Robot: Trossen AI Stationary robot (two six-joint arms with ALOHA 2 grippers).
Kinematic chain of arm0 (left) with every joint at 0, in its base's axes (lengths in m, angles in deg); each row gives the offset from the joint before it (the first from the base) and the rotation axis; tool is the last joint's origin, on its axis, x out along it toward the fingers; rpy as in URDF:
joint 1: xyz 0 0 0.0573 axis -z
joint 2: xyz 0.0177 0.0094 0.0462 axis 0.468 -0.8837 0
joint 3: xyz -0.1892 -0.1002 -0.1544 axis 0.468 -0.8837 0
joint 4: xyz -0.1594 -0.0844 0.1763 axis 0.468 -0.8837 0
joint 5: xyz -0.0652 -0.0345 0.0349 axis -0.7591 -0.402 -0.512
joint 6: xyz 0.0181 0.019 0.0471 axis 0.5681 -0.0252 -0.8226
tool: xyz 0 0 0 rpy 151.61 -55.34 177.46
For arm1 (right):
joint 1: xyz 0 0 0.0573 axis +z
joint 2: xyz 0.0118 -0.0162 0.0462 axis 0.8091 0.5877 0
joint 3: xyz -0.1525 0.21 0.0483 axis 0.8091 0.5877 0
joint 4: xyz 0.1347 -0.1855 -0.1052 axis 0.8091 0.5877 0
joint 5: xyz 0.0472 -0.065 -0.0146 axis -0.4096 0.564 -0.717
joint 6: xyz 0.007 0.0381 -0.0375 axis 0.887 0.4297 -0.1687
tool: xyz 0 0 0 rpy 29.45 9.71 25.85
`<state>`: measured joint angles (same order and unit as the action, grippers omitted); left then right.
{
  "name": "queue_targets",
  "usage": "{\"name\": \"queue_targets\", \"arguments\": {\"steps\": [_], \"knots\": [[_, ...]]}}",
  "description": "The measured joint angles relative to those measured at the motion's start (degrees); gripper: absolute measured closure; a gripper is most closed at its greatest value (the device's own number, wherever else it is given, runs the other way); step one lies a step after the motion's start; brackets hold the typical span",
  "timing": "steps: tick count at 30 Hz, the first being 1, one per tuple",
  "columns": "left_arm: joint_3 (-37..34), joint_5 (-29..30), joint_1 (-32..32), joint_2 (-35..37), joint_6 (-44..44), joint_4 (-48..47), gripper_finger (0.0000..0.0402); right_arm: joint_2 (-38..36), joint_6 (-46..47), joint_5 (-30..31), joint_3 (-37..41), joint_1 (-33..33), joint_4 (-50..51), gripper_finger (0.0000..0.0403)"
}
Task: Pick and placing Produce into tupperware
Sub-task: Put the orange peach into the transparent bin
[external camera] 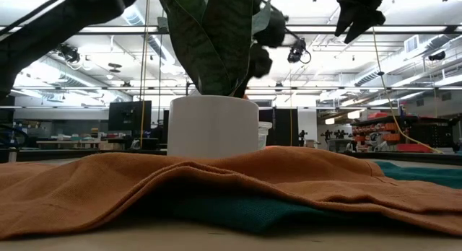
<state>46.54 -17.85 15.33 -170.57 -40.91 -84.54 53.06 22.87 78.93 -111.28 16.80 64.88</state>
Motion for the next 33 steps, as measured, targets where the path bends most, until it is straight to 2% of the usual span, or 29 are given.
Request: {"name": "queue_targets", "arguments": {"steps": [8,33], "knots": [[0.03,0.00,0.34,-3.21,-0.45,0.19,0.0193,0.00,0.02,-0.02,0.00,0.00,0.05,0.0199],[0.04,0.02,0.34,-4.95,-0.47,-0.21,0.0192,0.00,0.03,-0.02,0.00,0.00,0.04,0.0199]]}}
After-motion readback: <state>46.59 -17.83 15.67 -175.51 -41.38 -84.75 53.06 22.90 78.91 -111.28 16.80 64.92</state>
